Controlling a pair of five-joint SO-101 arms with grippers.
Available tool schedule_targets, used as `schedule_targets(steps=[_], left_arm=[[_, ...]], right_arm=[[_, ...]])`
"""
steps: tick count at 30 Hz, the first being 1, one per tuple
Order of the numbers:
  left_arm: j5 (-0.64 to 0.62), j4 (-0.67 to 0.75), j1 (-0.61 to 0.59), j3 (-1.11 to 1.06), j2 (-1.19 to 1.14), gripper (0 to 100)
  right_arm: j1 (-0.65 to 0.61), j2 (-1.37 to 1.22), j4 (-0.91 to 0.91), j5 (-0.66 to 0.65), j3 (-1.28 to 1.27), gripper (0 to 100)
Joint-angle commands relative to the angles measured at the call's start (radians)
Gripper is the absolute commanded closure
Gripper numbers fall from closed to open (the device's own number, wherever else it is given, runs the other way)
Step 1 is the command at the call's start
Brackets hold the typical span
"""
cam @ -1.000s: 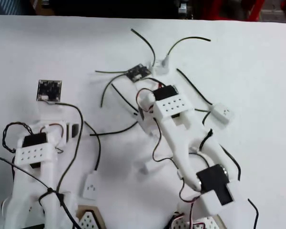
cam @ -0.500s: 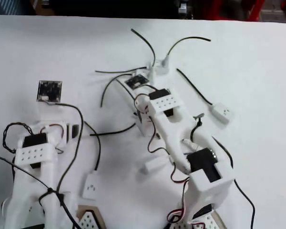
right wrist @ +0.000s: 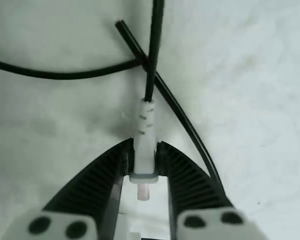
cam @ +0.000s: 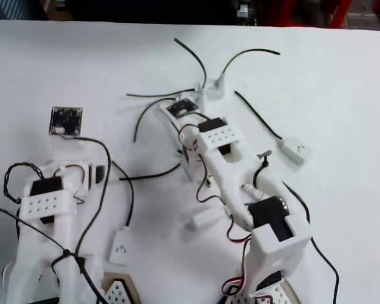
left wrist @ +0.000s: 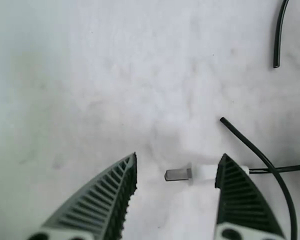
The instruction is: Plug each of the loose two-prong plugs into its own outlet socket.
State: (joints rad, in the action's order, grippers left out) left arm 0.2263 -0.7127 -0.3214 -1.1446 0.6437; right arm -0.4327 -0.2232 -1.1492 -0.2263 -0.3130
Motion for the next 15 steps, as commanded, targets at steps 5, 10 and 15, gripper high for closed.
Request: schedule_targets(steps=[5, 10, 15], left_arm=[[-0.003, 0.02, -0.001, 0.005, 0.039, 75], [-0.003, 0.02, -0.001, 0.005, 0.039, 75], [-0.003, 0.02, -0.001, 0.005, 0.039, 75]], right_arm=[[0.013, 0.012, 0.001, 0.006, 0.049, 92.6], [0.013, 0.019, 0.001, 0.008, 0.051, 92.2], [0.004, 0.021, -0.015, 0.008, 0.051, 92.1]])
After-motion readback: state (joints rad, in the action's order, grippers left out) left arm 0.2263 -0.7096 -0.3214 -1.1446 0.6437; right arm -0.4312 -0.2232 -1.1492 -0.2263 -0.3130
